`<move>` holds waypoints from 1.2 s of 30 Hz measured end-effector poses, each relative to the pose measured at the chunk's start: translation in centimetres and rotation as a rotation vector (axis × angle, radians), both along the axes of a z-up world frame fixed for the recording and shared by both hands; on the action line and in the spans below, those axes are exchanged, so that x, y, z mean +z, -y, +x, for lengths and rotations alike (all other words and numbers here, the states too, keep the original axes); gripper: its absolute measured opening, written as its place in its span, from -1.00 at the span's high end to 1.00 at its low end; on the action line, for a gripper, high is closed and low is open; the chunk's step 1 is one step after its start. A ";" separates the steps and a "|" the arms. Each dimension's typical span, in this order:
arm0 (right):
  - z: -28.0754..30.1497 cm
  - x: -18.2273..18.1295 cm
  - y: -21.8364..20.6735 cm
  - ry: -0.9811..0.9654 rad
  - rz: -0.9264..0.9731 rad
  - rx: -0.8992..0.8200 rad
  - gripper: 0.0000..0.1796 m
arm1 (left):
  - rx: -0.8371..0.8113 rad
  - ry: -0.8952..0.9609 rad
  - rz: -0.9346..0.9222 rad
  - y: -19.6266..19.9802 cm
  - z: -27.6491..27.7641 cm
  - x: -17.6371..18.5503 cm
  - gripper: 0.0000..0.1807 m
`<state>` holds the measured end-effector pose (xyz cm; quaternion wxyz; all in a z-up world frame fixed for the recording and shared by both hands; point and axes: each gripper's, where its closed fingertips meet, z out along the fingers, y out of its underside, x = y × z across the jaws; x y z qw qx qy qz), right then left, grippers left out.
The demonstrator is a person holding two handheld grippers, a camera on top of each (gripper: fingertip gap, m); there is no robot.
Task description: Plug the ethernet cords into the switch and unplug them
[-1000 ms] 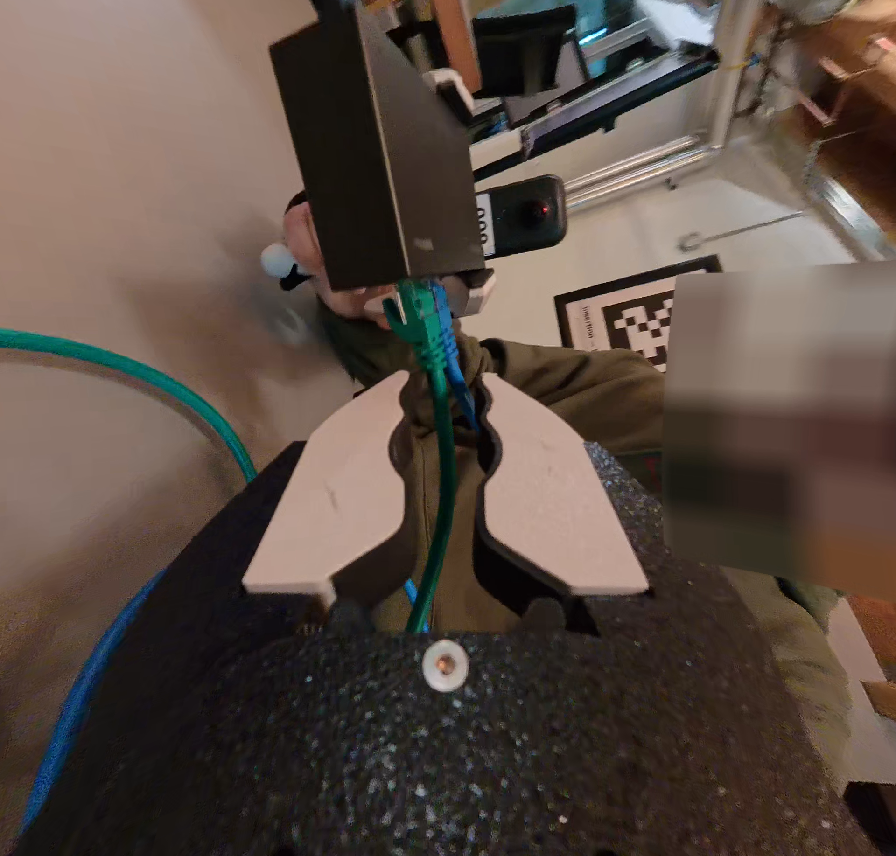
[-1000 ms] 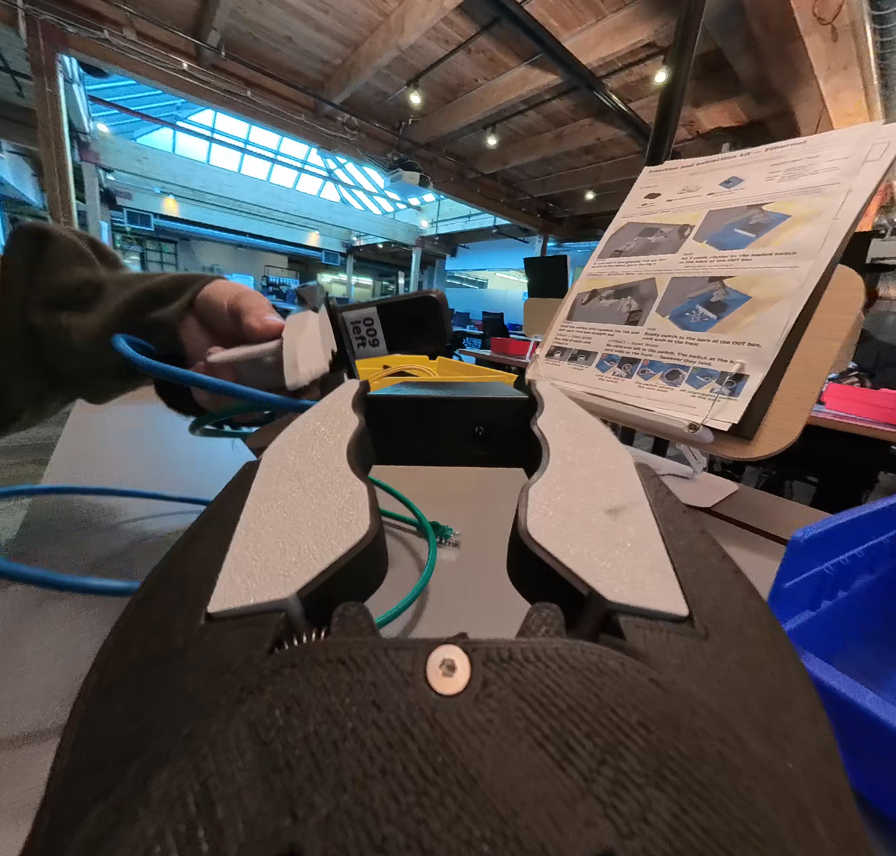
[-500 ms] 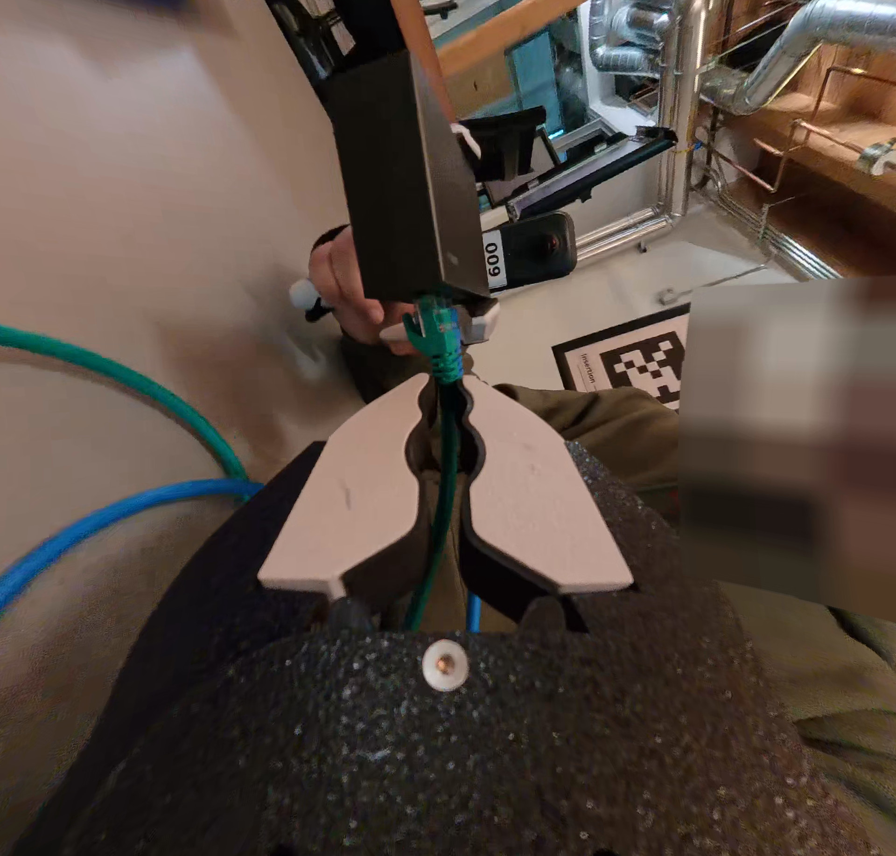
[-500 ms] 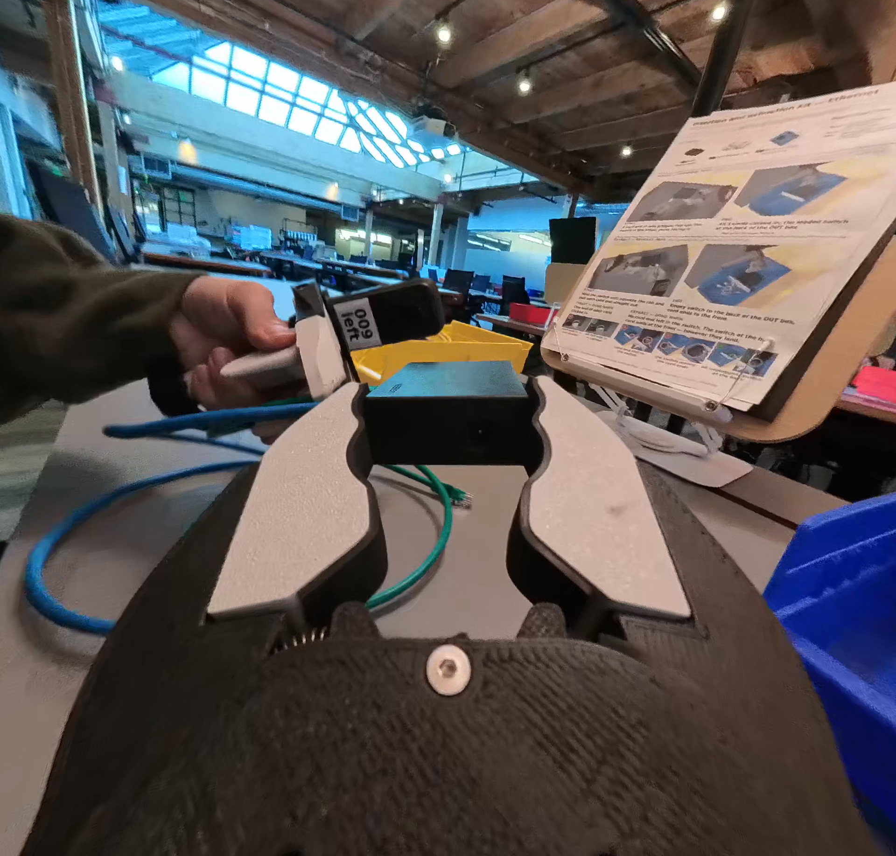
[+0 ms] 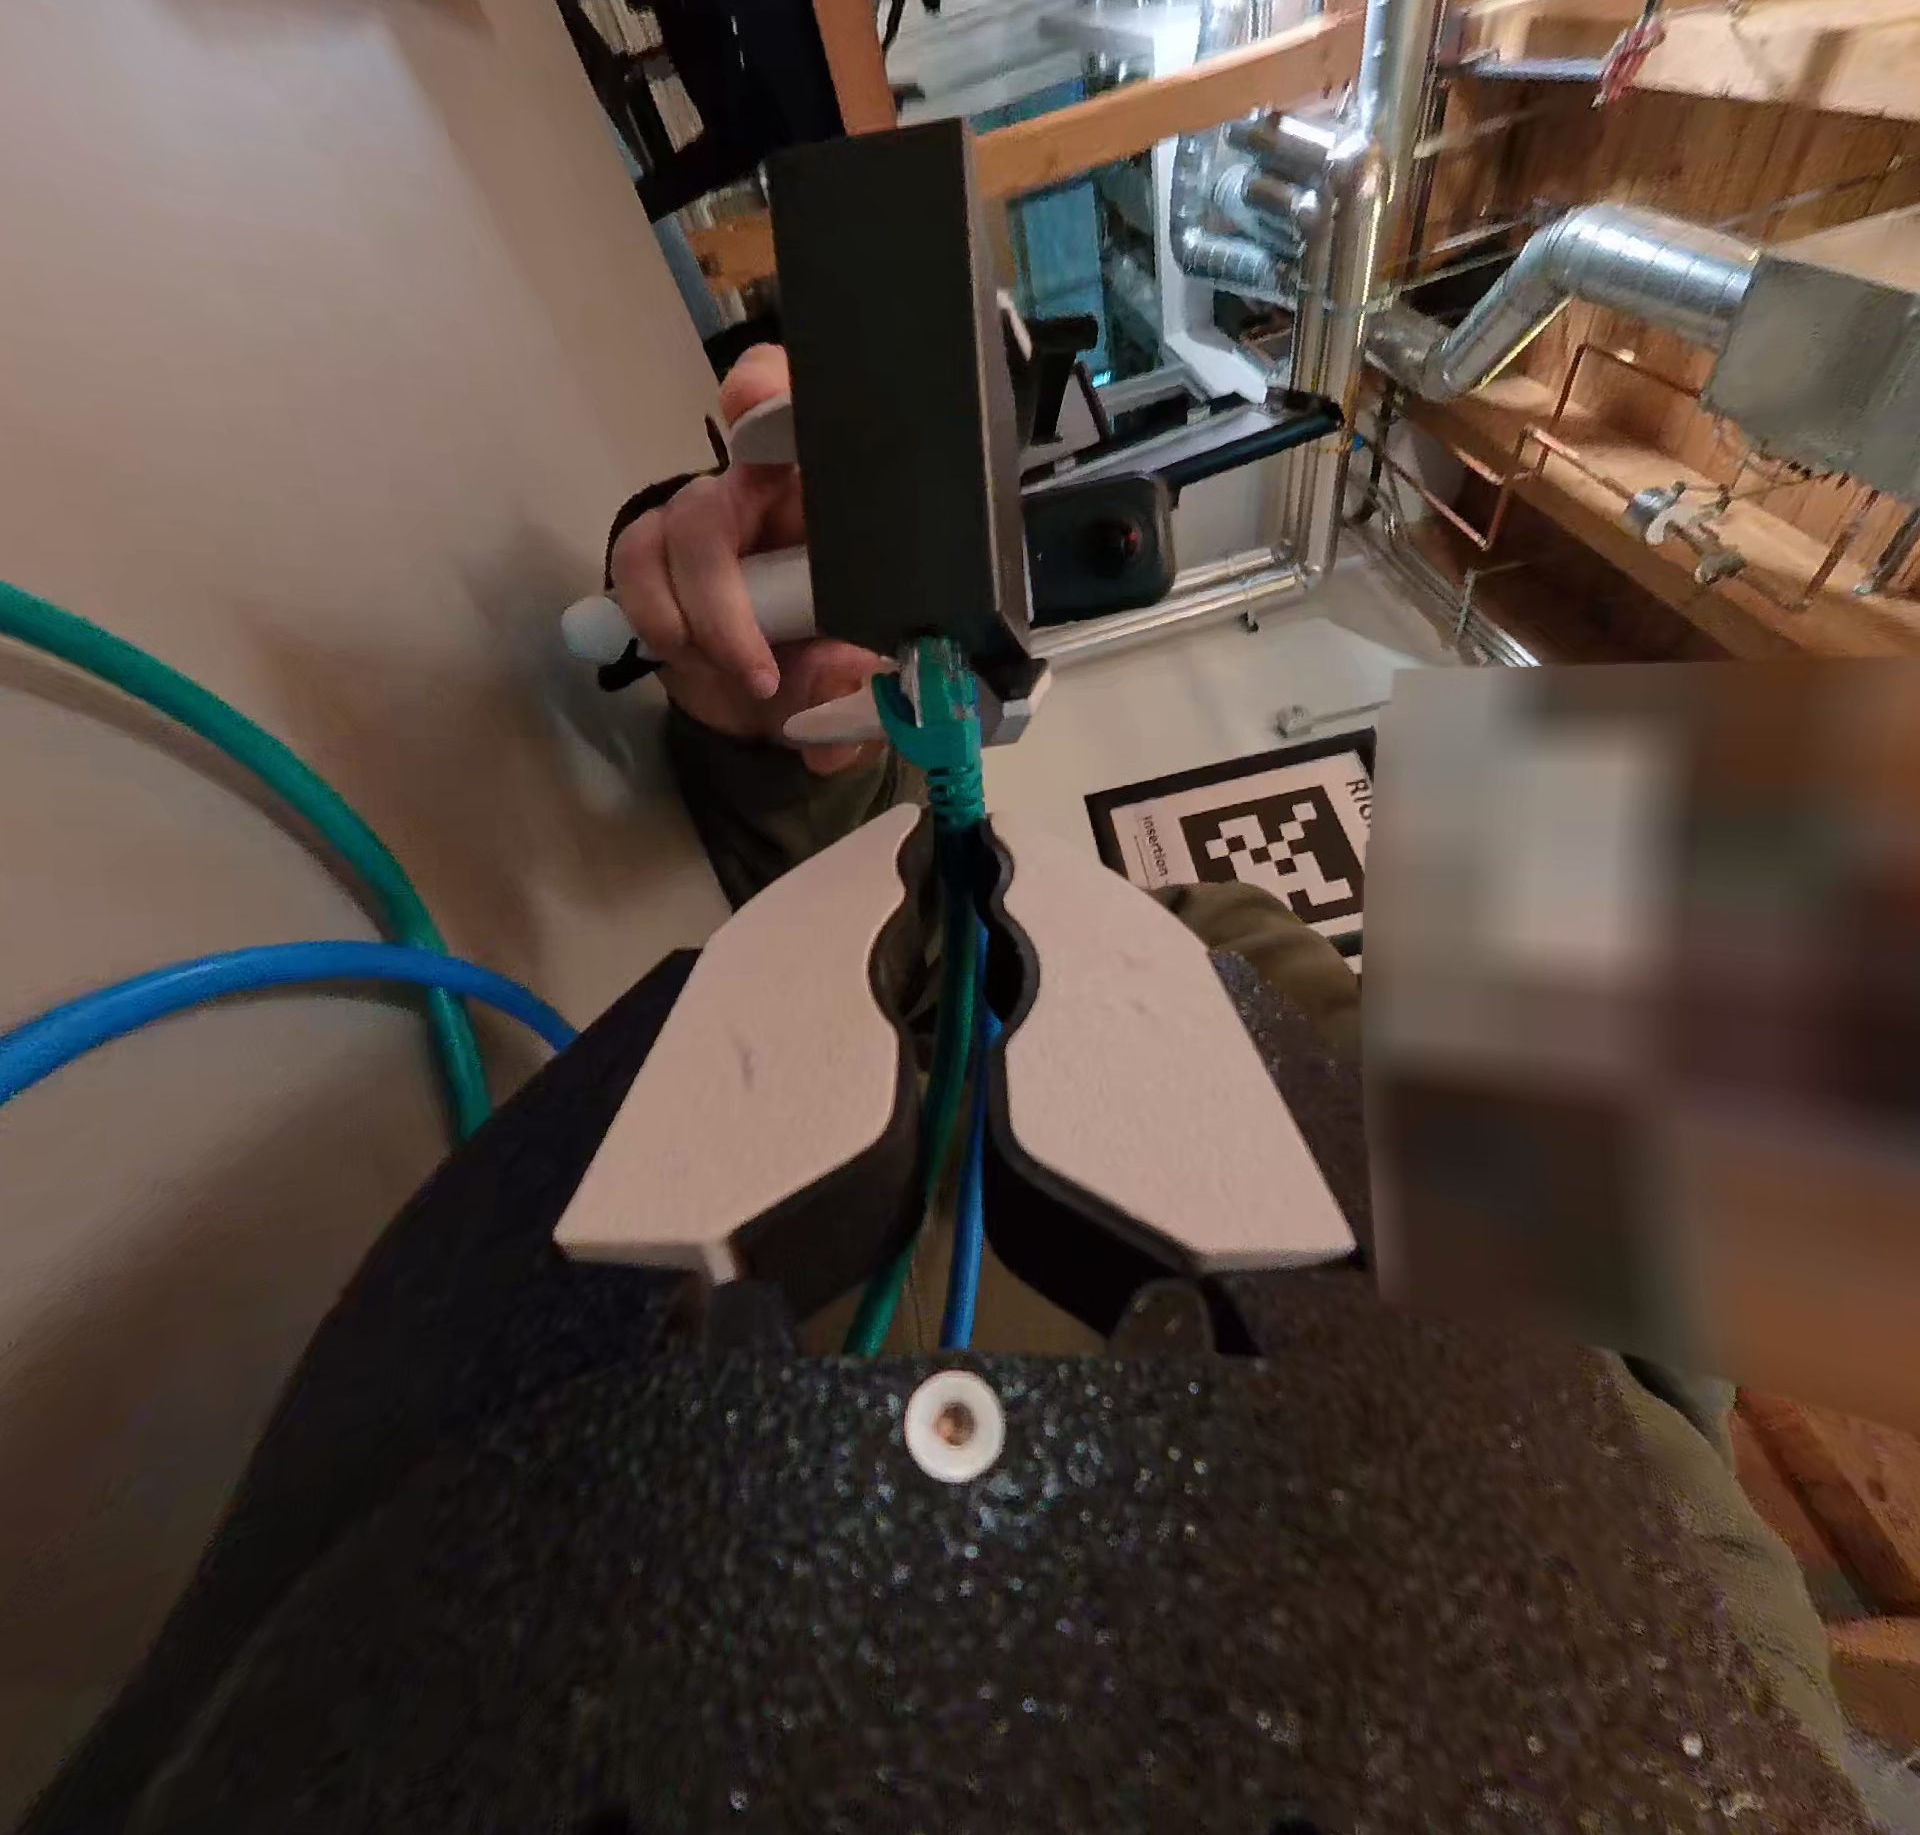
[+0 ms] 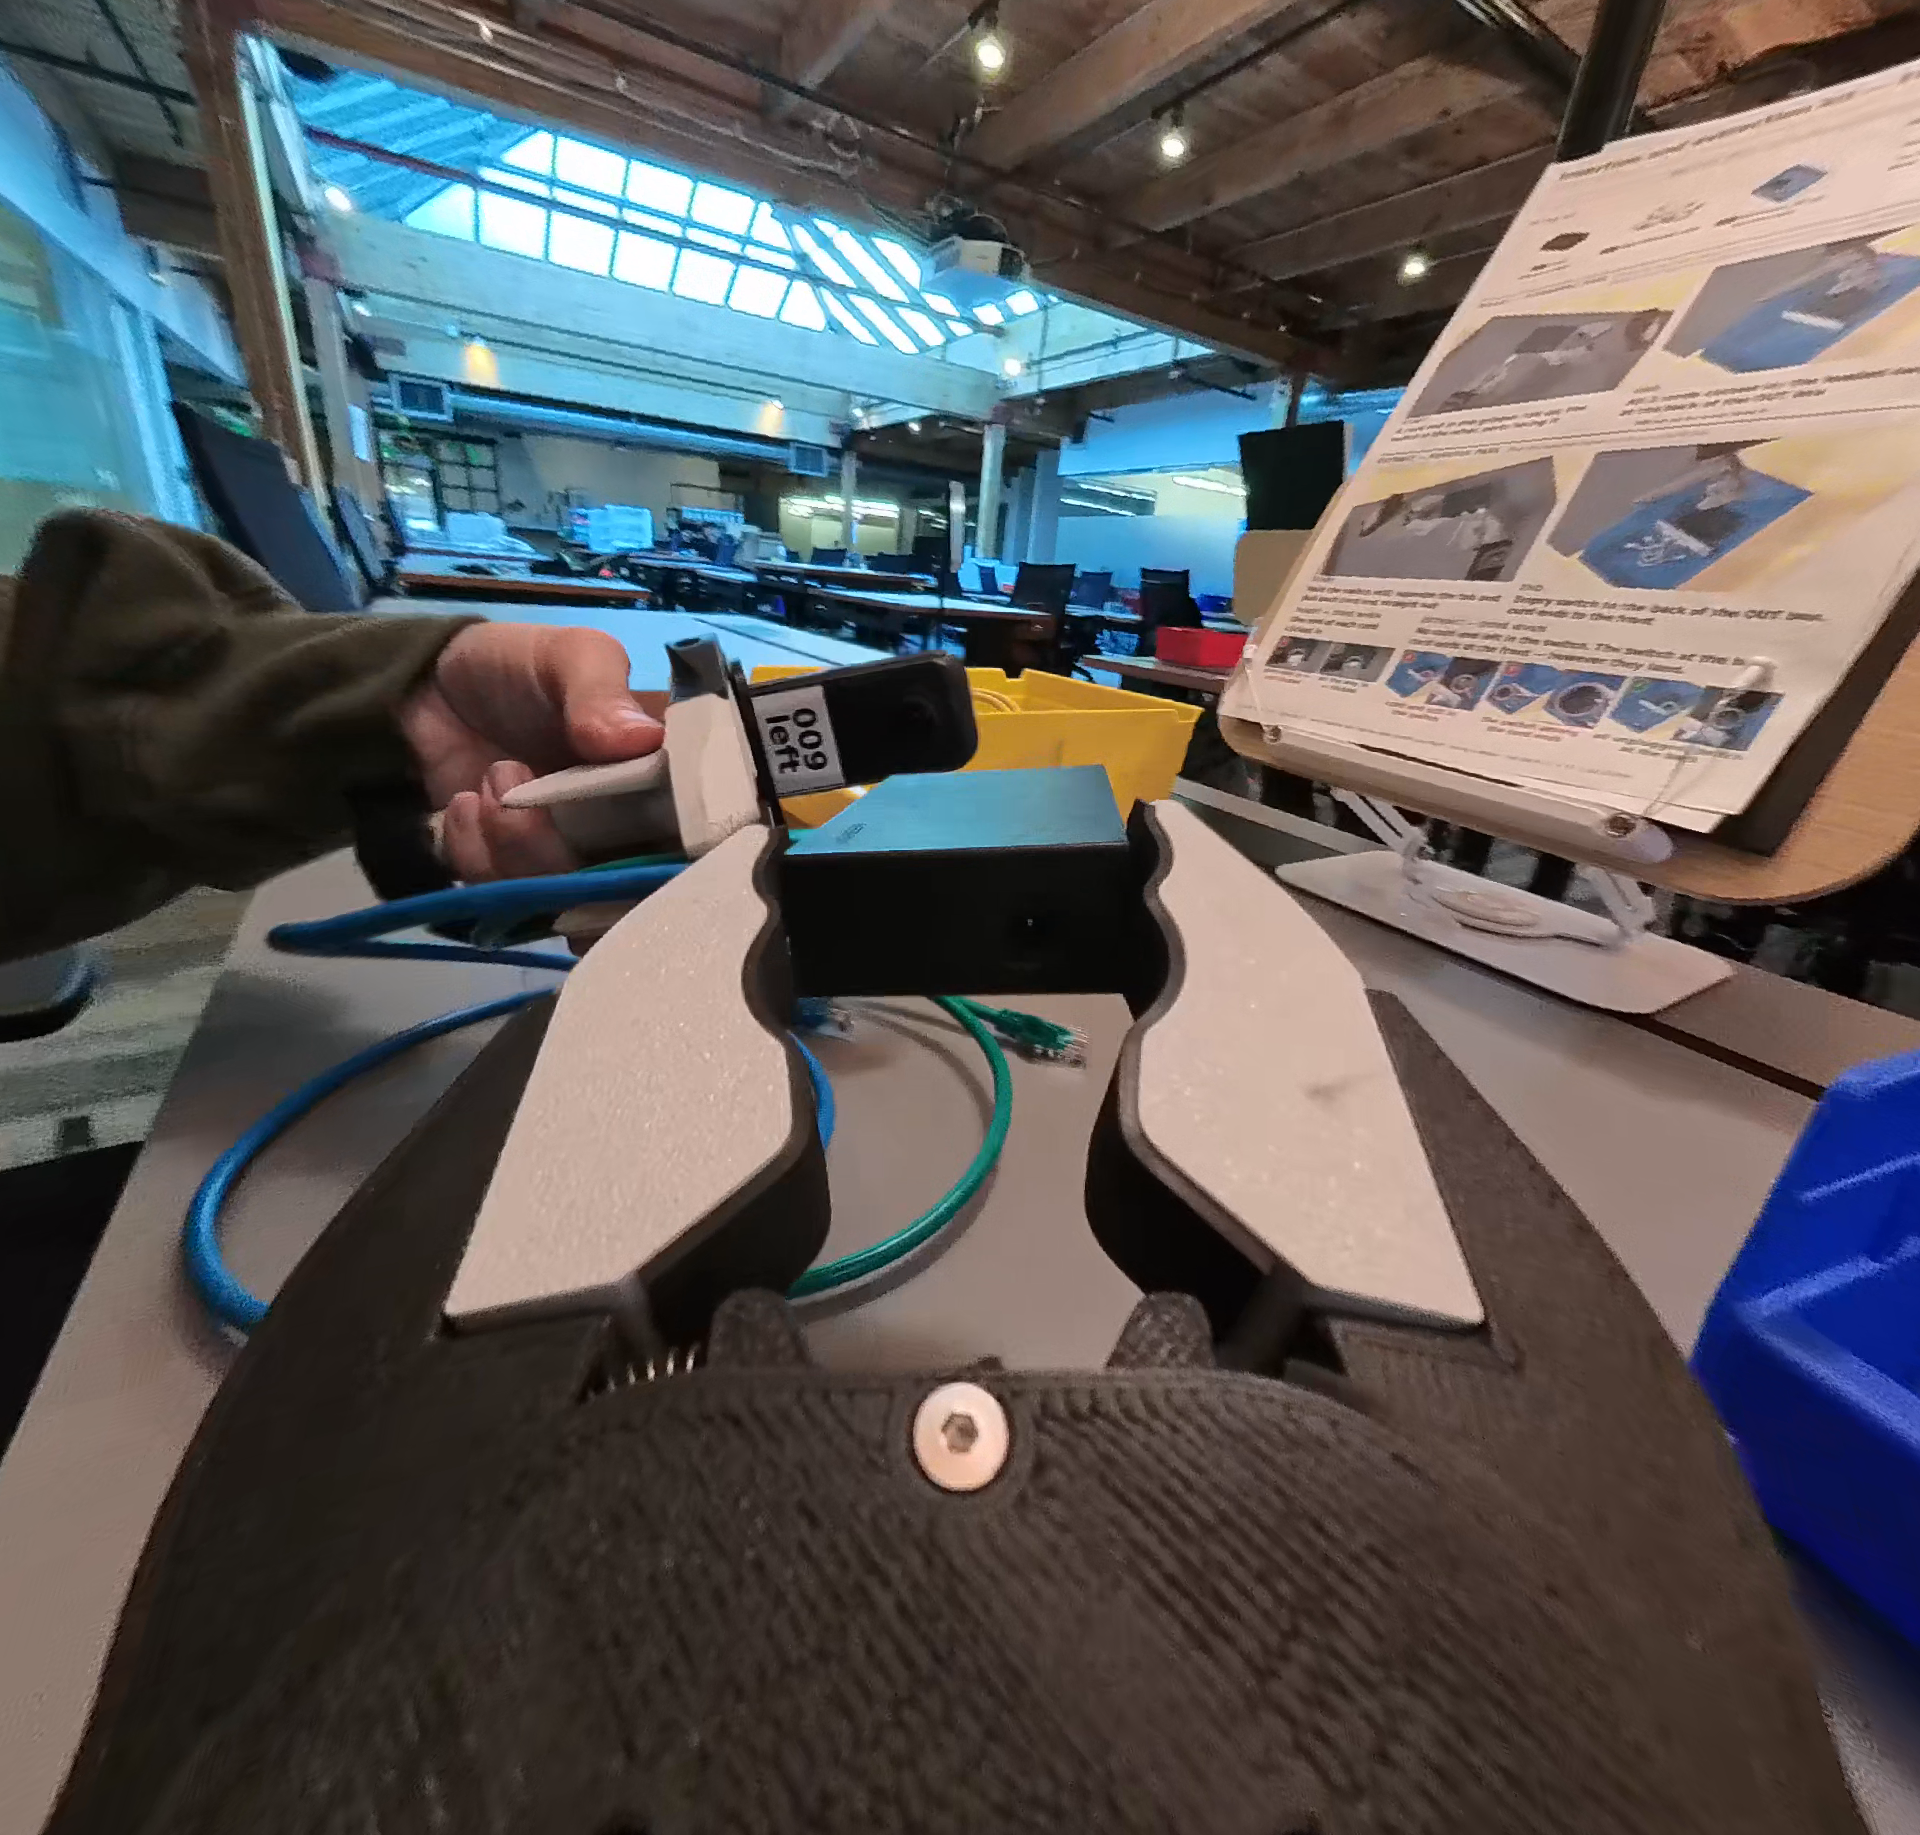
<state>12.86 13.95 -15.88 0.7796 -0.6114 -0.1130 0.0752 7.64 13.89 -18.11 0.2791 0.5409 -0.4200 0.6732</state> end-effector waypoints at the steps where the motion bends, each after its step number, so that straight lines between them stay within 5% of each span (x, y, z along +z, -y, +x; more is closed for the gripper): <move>1: -0.1 0.0 0.1 -0.007 -0.003 0.025 0.30 | -0.016 0.009 0.012 0.1 -0.1 0.1 0.95; 18: 1.6 -0.4 -0.1 0.065 0.000 -0.110 0.29 | -0.056 -0.025 0.177 1.1 0.9 -0.4 0.93; 25: 0.6 -1.3 -0.4 0.036 -0.075 -0.019 0.30 | -0.092 -0.021 0.231 1.3 0.0 -1.1 0.94; 36: 0.9 -2.3 -1.0 0.050 -0.136 -0.066 0.31 | 0.008 -0.024 0.215 -0.3 0.8 -0.9 0.95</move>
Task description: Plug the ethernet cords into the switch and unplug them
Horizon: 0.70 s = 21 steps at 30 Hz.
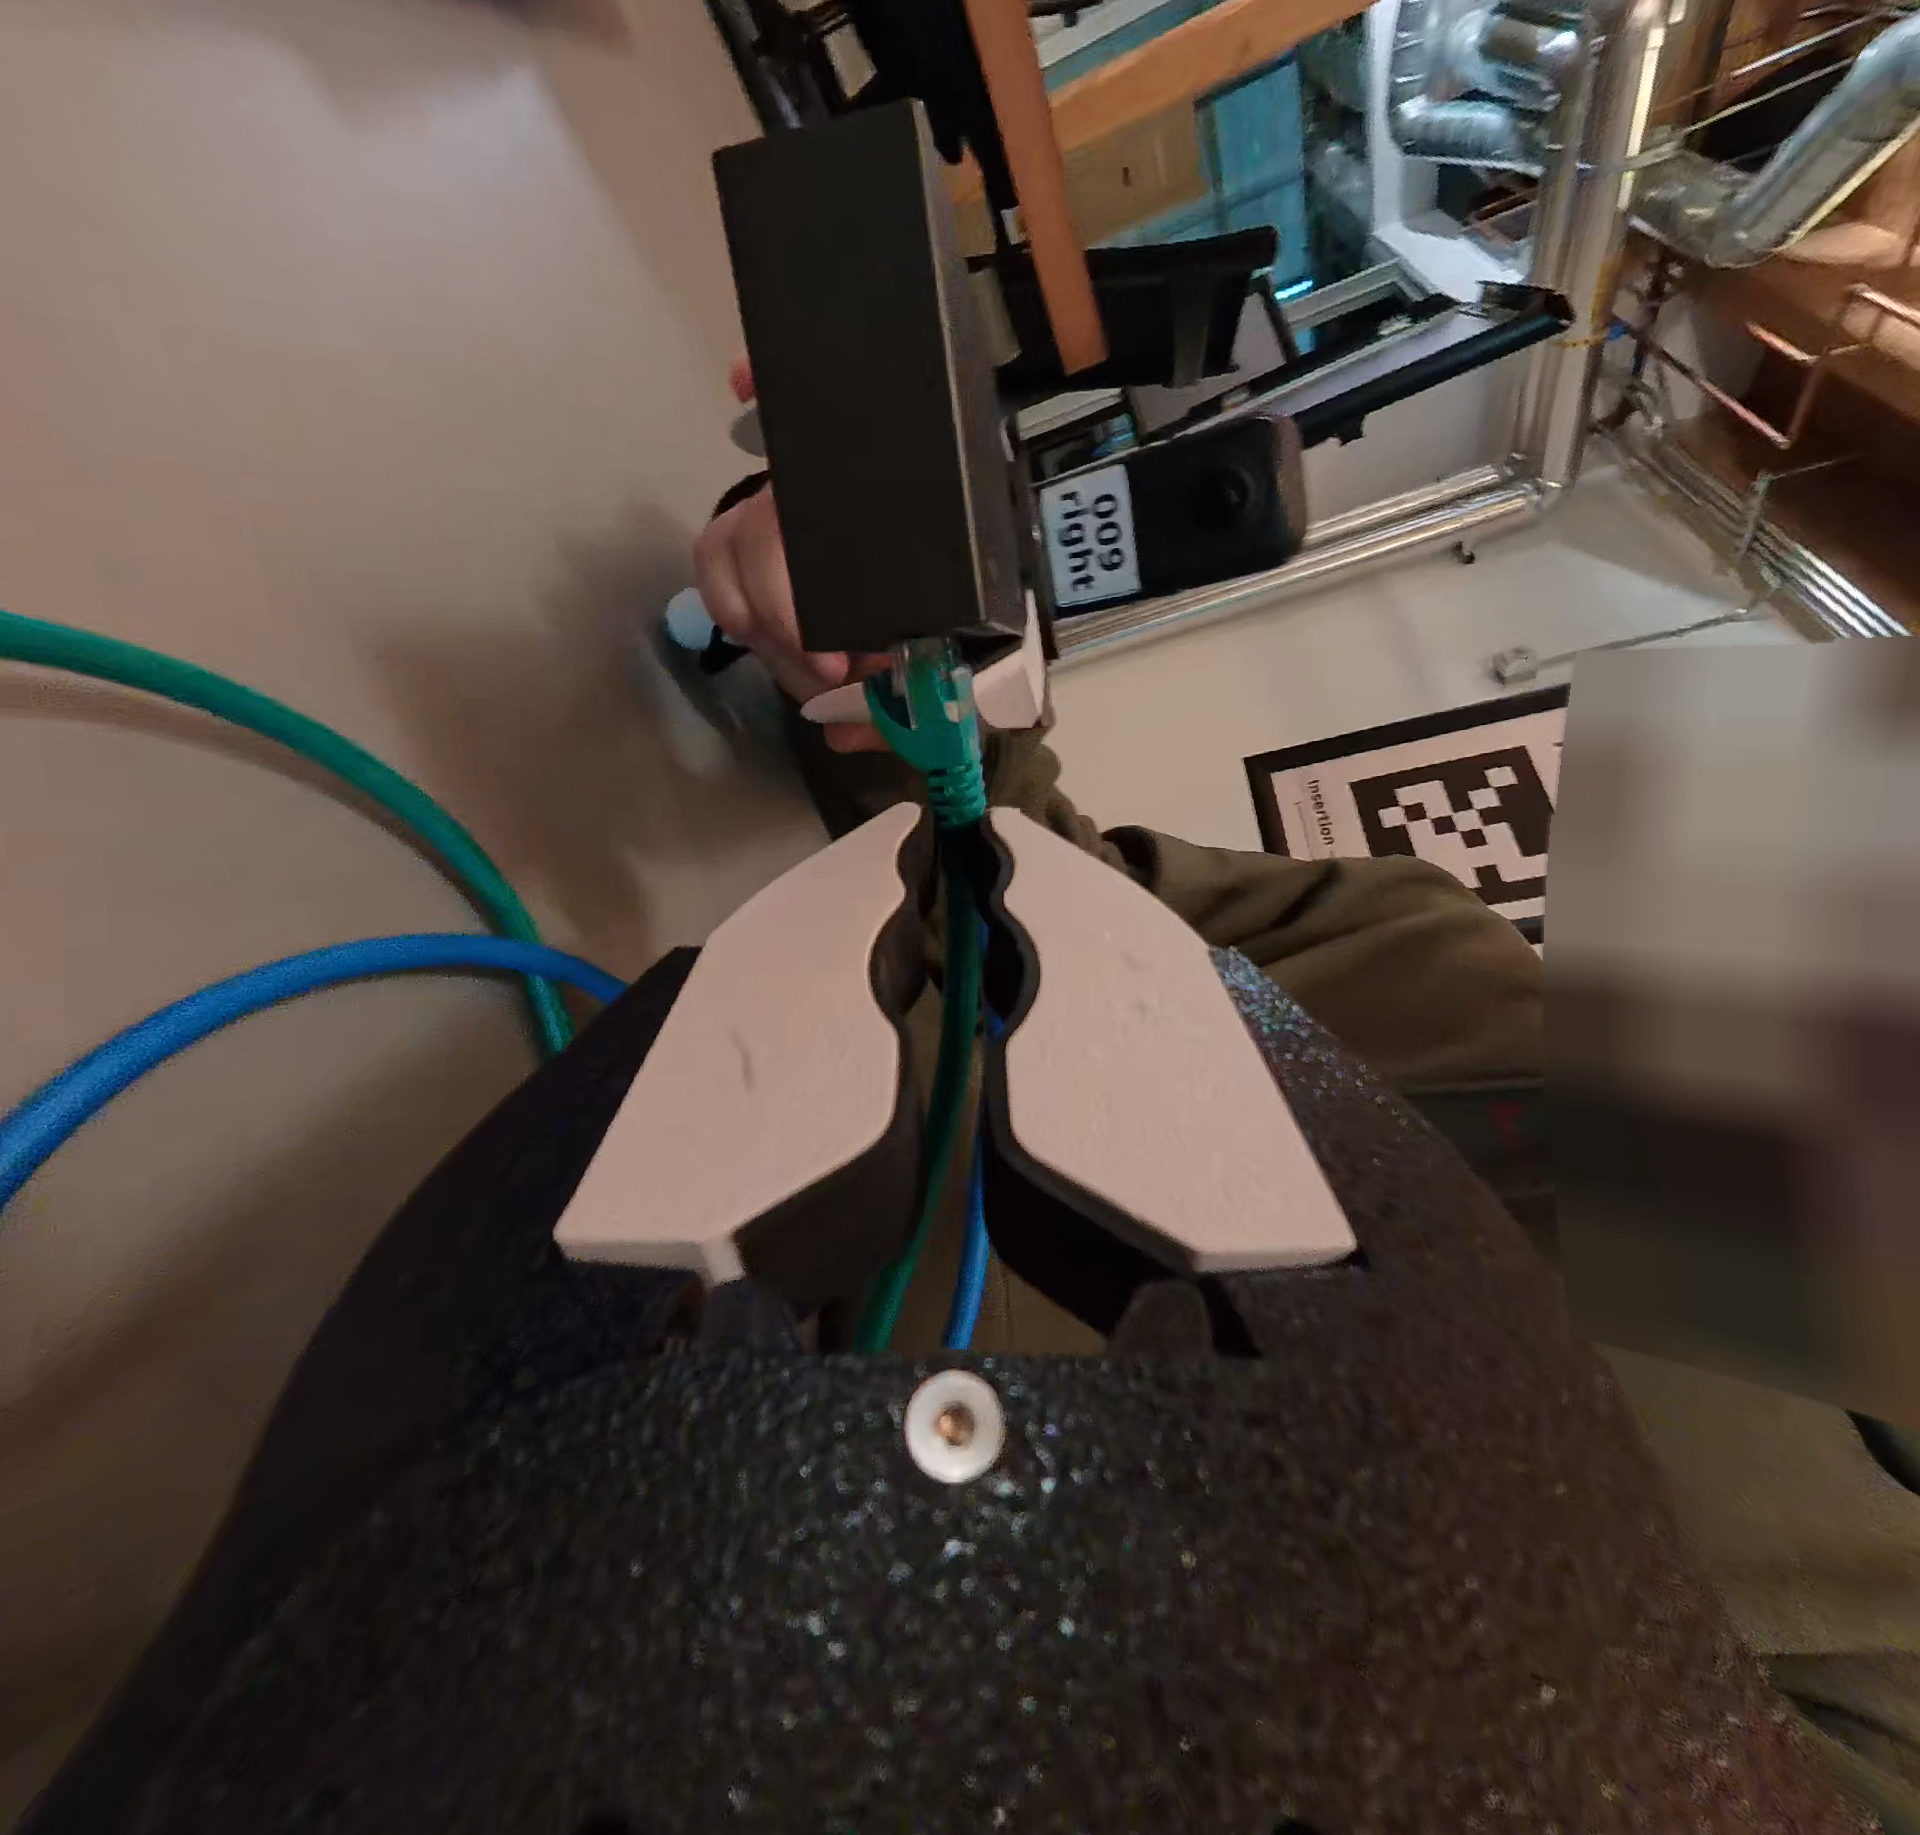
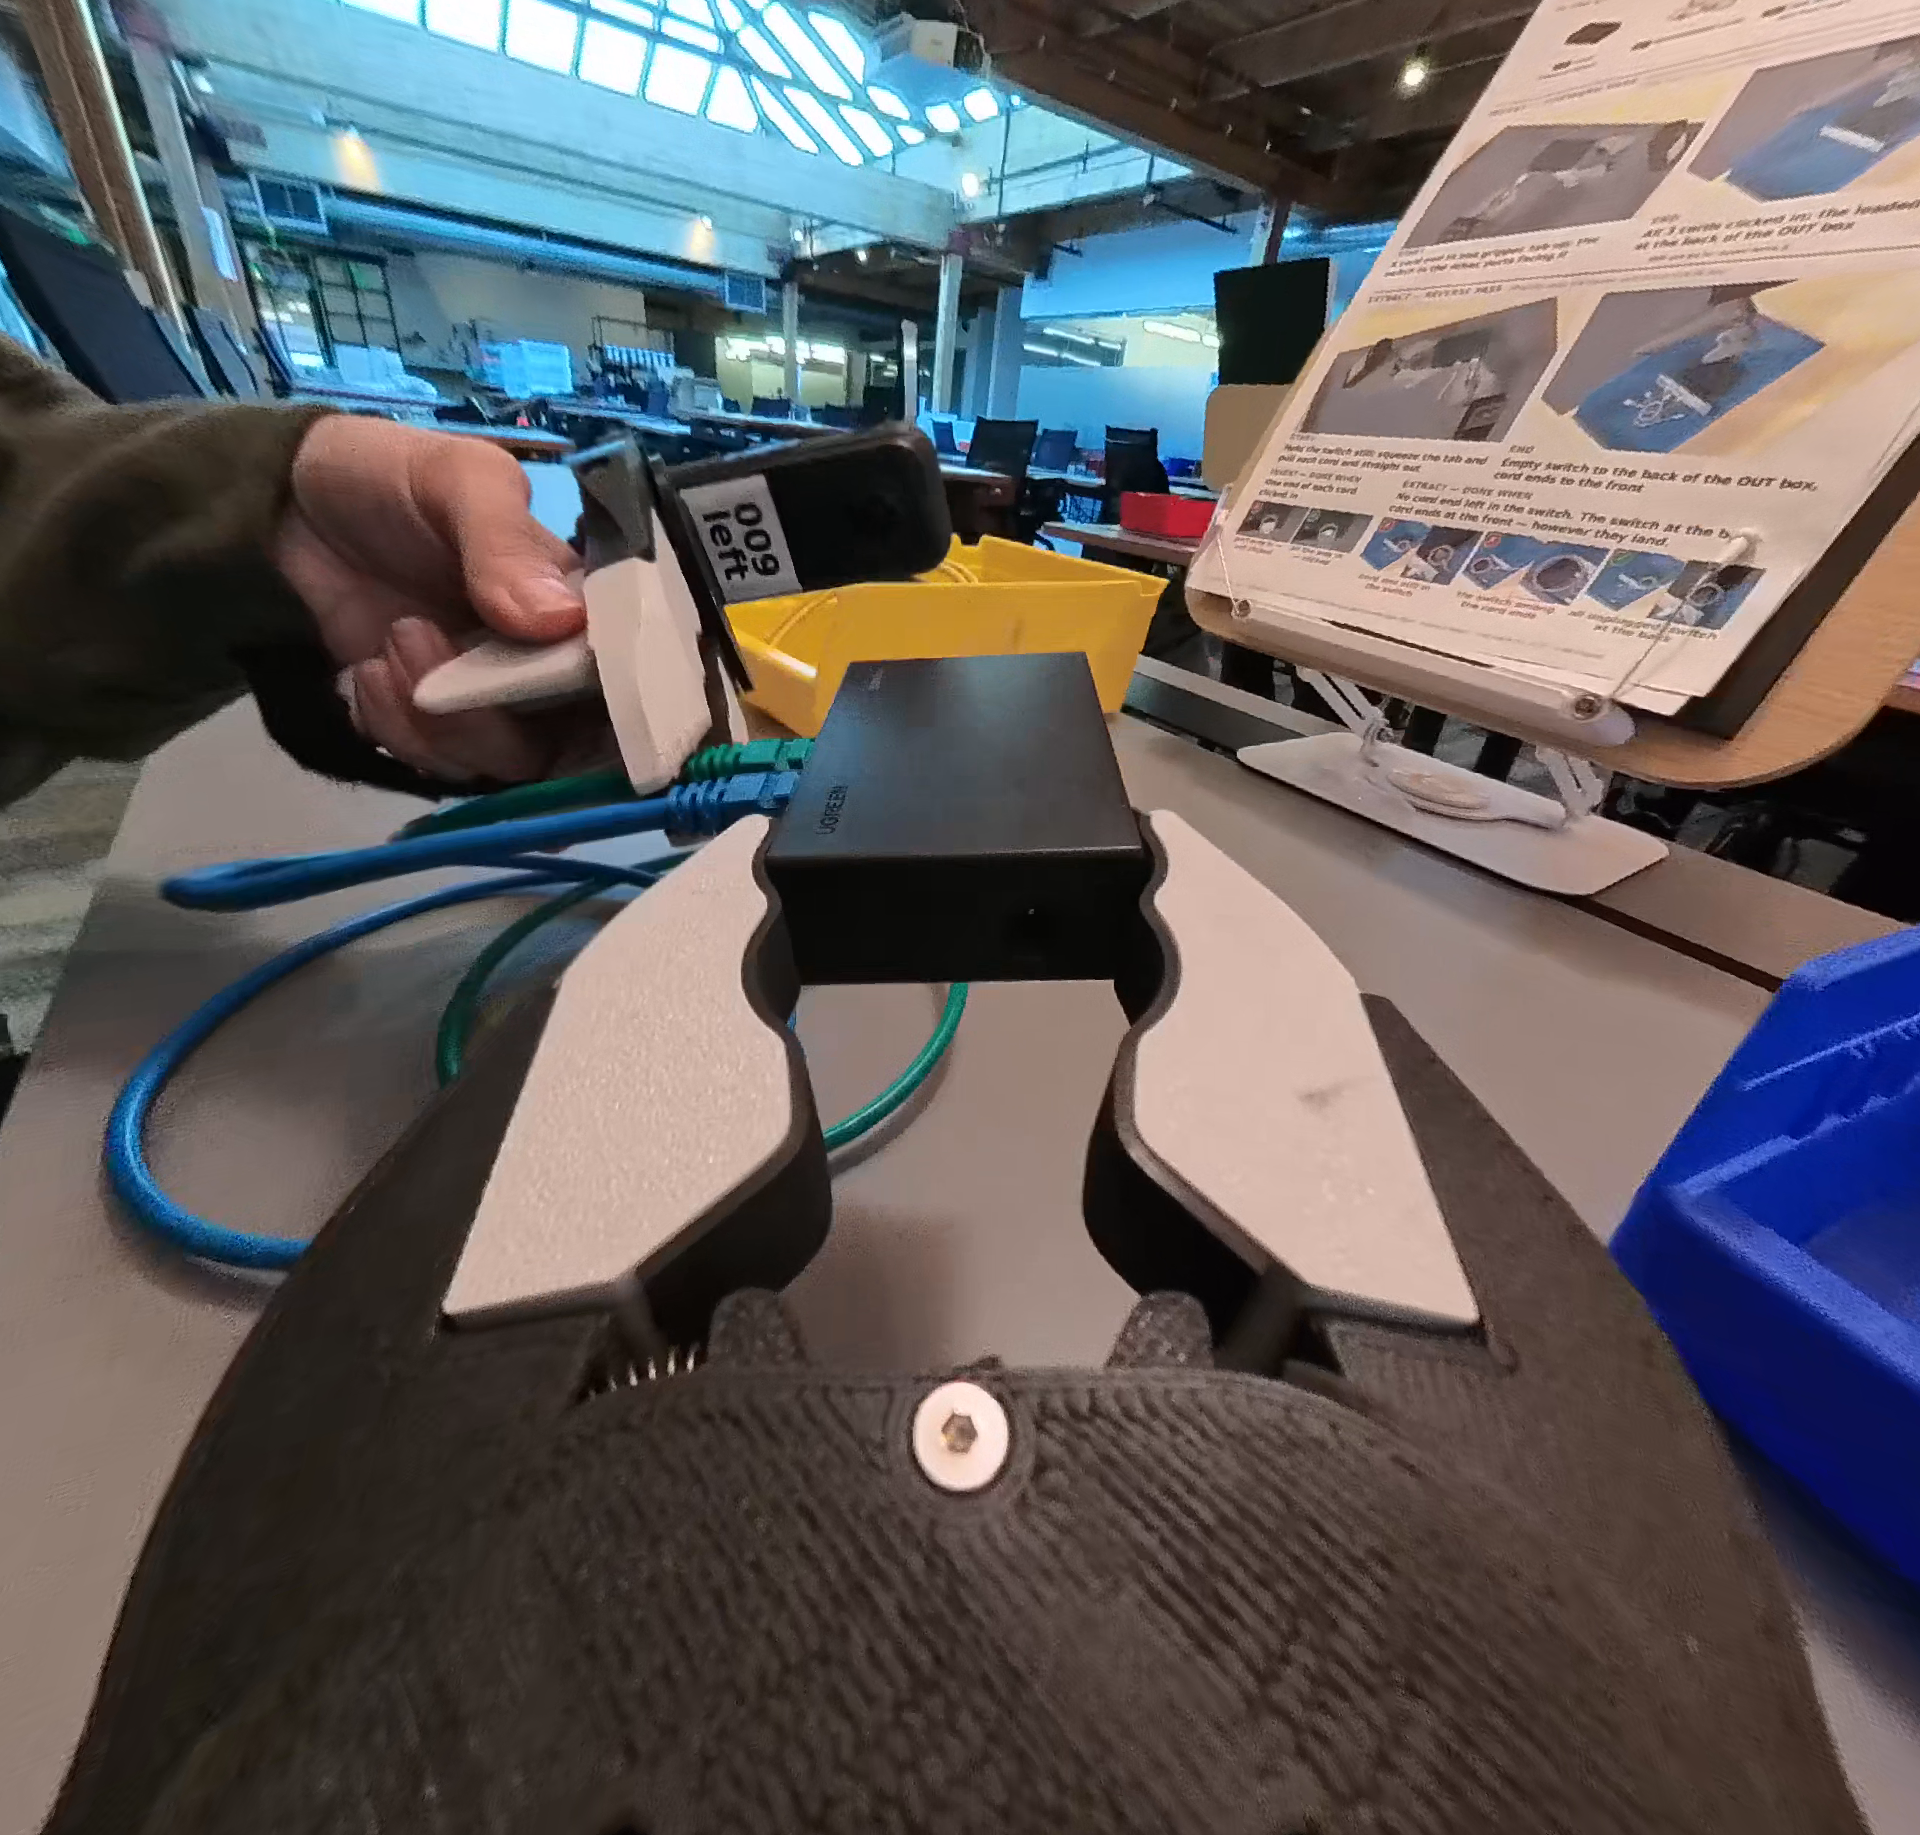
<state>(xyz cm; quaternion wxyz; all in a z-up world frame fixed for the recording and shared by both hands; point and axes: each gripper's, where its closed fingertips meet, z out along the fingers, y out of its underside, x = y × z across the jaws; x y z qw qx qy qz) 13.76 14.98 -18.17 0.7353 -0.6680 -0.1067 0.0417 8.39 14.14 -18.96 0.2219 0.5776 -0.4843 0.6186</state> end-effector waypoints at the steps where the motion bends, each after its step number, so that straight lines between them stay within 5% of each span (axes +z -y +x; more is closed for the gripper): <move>1: 0.0 0.0 0.0 -0.003 0.003 0.006 0.31 | -0.006 0.002 0.000 0.0 0.0 0.0 0.95; 4: 0.6 0.6 -0.2 -0.075 0.045 -0.004 0.31 | -0.006 0.034 0.001 -0.2 0.5 0.9 0.94; 12: 2.5 2.0 1.7 -0.144 0.133 0.029 0.27 | -0.086 -0.012 0.461 -1.4 0.0 -0.4 0.93; 15: 2.9 1.8 2.3 -0.362 0.005 0.186 0.15 | -0.242 -0.072 0.579 -1.4 -1.9 -1.5 0.93; 21: -2.1 -1.1 2.0 -0.503 -0.303 0.464 0.23 | -0.590 -0.093 0.604 0.5 -3.8 -1.7 0.93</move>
